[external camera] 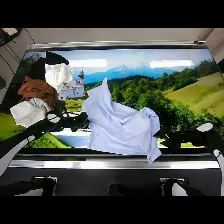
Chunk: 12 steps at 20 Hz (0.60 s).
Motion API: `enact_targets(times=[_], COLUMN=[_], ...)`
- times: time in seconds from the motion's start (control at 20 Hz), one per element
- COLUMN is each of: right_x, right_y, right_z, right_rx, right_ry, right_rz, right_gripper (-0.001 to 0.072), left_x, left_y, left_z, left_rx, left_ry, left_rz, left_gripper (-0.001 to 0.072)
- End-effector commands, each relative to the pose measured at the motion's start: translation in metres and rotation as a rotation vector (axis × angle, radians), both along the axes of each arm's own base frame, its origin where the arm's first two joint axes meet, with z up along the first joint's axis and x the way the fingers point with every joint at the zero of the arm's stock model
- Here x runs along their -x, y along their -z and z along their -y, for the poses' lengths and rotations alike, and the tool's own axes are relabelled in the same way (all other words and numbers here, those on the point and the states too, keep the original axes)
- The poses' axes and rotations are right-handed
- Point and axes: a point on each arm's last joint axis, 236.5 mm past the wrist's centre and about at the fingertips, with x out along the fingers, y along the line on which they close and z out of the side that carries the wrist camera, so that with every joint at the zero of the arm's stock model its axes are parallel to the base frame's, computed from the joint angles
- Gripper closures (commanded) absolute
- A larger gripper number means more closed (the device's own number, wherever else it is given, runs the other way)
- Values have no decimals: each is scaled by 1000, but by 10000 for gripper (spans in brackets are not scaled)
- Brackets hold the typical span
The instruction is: Fold the shirts.
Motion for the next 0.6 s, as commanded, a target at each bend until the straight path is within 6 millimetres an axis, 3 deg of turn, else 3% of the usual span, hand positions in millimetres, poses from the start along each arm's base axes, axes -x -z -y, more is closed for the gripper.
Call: enact_targets(times=[0.0,0.1,0.15,0.25,0.3,0.4,0.45,0.5,0.55], right_x=[-22,-26,-27,-34,-46,-90,-120,-147,-169], right_y=[10,10,9,0,-12,-69,-119,-181,-263], right_z=[-7,-4,-5,-3,2,29,48,65,79], right_rx=[102,100,94,108,138,266,365,454,537], right_ry=[47,100,103,64,25,-6,2,29,83], right_rz=[39,29,30,71,126,313,464,630,839], right_gripper=[165,548,663,668,668,668,668,668,668], left_x=[-3,-7,-8,-13,-21,-55,-72,-85,-88], left_y=[-12,-19,-20,-29,-45,-118,-174,-248,-333], left_z=[1,-2,-3,-5,-6,-12,-17,-24,-33], left_rx=[-3,0,0,5,13,7,-9,-28,-51], left_ry=[20,11,8,0,-7,21,39,51,51], left_rz=[48,67,70,91,131,351,509,698,900], left_gripper=[681,681,681,682,682,682,682,683,683])
